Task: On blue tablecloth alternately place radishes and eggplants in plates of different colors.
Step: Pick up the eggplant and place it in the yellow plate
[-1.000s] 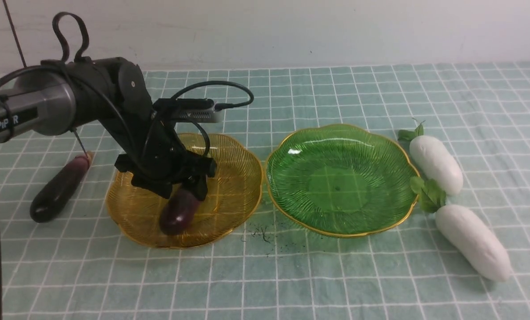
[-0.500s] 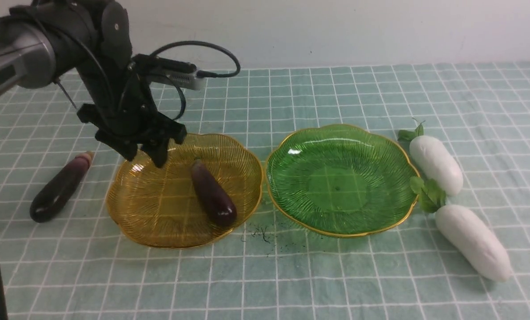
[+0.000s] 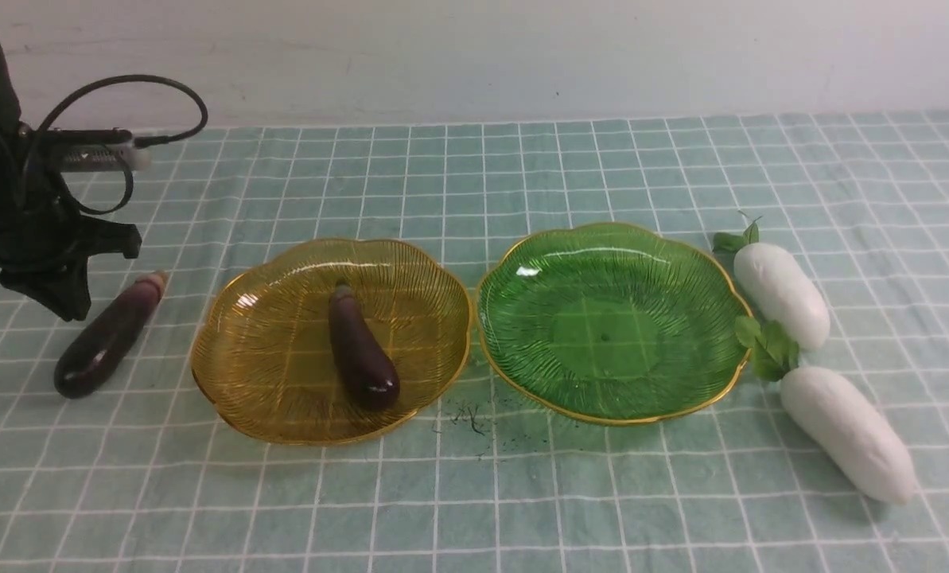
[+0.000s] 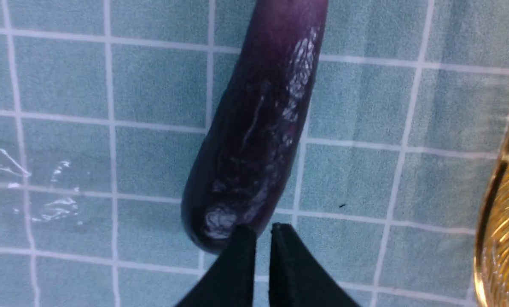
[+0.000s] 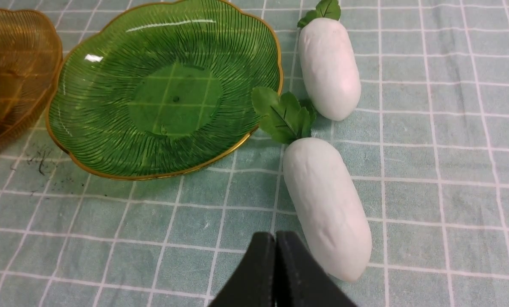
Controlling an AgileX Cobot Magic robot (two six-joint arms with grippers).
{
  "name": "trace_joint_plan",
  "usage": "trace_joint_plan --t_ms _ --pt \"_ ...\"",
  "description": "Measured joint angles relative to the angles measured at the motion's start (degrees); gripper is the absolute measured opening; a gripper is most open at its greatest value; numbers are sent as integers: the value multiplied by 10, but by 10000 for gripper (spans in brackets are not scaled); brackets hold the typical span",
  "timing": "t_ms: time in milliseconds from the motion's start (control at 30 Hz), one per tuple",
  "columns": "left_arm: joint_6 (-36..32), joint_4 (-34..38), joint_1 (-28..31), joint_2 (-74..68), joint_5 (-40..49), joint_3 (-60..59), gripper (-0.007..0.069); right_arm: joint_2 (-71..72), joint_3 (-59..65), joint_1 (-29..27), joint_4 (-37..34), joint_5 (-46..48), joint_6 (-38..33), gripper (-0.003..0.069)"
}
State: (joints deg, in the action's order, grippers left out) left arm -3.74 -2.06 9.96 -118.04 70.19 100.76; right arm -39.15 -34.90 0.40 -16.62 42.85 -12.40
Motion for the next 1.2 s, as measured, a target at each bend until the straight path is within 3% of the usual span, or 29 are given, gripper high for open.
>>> trace_joint_plan --t_ms 267,500,867,933,1067,1200 --pt "33 15 1 -11 -55 0 323 0 0 0 0 0 0 -15" --pt "42 15 1 -24 -71 0 465 0 0 0 0 0 0 -15" --pt "42 3 1 -79 -79 6 488 0 0 0 1 0 0 -15" --pt "42 11 1 -90 -75 5 465 0 0 0 1 0 0 -15" --pt "43 1 0 -98 -63 5 321 0 0 0 3 0 0 -15" --pt "43 -21 0 -94 -28 25 325 0 0 0 6 0 0 -15"
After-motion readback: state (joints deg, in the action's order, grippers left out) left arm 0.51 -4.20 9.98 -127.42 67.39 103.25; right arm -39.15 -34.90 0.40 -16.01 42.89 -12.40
